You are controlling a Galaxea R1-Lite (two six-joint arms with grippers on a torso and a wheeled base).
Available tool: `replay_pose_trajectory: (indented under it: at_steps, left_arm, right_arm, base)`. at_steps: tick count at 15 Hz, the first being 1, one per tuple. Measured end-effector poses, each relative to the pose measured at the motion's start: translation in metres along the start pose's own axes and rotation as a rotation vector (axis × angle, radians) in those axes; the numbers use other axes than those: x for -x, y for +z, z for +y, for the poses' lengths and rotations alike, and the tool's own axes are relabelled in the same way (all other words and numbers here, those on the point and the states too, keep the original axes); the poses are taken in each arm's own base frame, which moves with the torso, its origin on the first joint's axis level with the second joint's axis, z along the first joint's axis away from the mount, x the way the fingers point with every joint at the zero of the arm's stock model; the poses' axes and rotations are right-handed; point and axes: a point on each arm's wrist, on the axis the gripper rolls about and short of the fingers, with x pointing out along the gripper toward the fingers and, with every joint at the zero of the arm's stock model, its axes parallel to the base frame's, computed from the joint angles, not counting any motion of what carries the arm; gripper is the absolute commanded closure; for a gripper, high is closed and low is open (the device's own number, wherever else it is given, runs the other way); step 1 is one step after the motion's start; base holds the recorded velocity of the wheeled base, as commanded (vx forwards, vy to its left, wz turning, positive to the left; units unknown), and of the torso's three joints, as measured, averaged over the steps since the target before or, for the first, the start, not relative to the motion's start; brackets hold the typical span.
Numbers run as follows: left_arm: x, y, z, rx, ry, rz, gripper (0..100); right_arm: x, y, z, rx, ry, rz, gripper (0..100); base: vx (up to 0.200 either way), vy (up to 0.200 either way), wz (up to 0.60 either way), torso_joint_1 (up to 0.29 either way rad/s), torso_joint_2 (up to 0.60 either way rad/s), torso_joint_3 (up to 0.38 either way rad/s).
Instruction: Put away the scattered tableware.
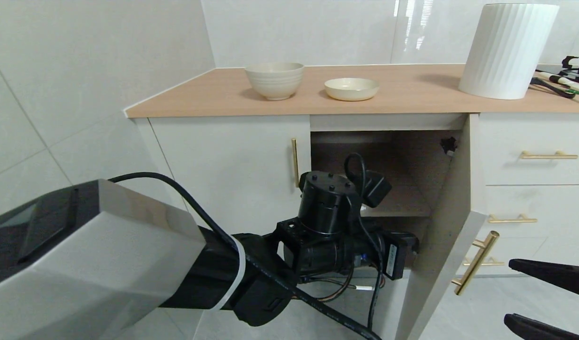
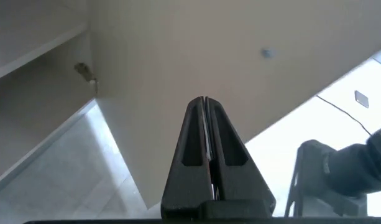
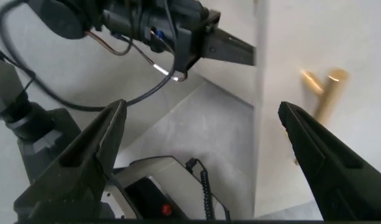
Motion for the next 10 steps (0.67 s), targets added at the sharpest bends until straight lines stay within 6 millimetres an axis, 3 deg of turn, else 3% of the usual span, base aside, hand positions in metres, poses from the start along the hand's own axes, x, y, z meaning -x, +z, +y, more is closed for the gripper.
replay_pose_trajectory:
  at_steps: [3,8,10]
  left_arm:
    - [-0.010,0.000,-0.006,-0.004,-0.004,0.010,100]
    - [-0.024,-0.008,-0.055,-0.038,-0.082,0.024,100]
    - [-0.023,-0.007,-0.057,-0.041,-0.017,0.004,100]
  right_arm:
    - [0.001,0.000,0.002,0.004,0.014,-0.003,0]
    - [0.004,0.000,0.005,0.012,0.064,-0.009,0]
    - [0.004,0.000,0.006,0.013,0.065,-0.013,0]
  base:
    - [0.000,0.000,0.00,0.000,0.00,0.000]
    - [0.000,0.000,0.00,0.000,0.00,0.000]
    - [0.000,0.000,0.00,0.000,0.00,0.000]
